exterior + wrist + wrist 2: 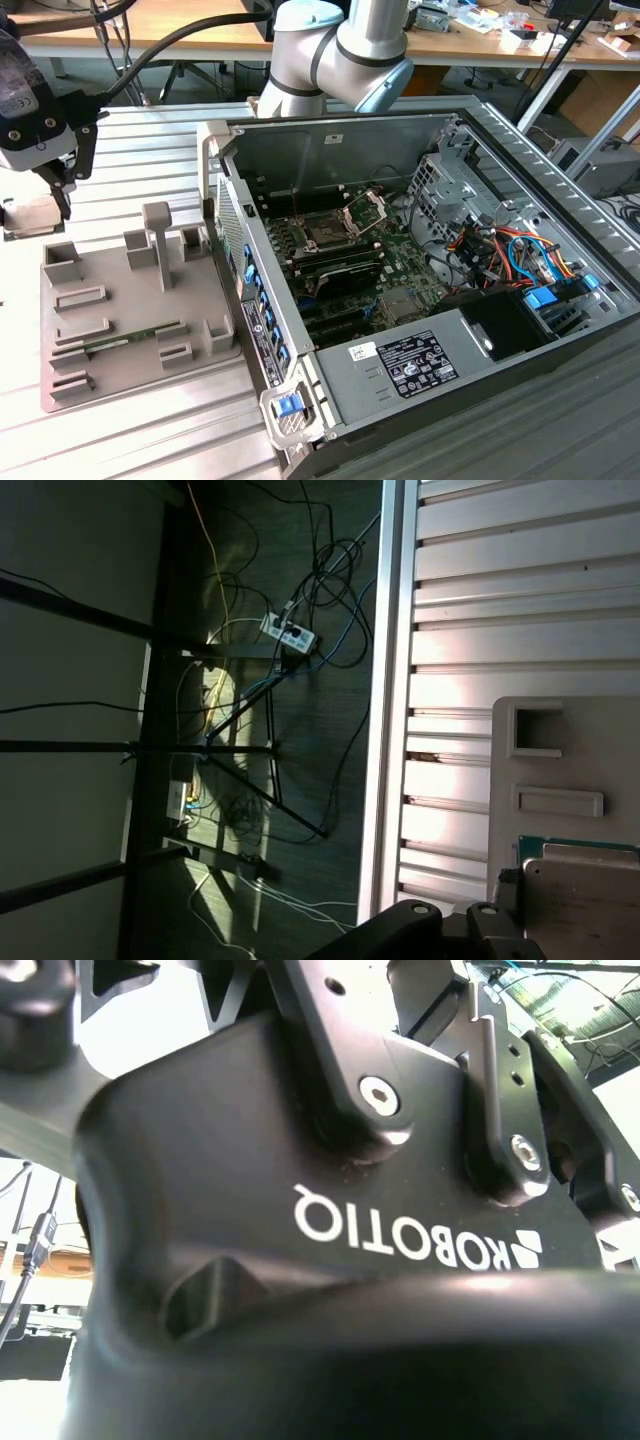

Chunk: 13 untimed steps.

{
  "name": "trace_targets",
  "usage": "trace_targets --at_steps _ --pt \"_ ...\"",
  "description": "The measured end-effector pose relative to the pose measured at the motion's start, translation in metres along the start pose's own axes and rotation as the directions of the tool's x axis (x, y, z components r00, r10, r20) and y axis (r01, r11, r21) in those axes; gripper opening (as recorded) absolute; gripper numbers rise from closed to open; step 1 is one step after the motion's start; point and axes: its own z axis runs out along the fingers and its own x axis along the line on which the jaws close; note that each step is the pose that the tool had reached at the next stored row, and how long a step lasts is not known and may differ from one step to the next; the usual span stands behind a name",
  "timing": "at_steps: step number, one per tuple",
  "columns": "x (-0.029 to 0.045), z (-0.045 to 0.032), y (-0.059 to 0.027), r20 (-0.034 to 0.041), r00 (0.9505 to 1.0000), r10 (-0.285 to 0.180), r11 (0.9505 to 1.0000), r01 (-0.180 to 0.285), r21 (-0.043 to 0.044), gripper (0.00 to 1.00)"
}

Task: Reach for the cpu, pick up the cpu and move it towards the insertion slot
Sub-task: 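Pick up the cpu and move it towards the insertion slot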

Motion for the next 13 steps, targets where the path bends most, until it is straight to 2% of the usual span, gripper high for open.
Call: trace_targets --at_steps 13 --pt "0.0 -0.0025 0.0002 -0.0001 1.0 0.0 1.0 0.0 0.0 0.54"
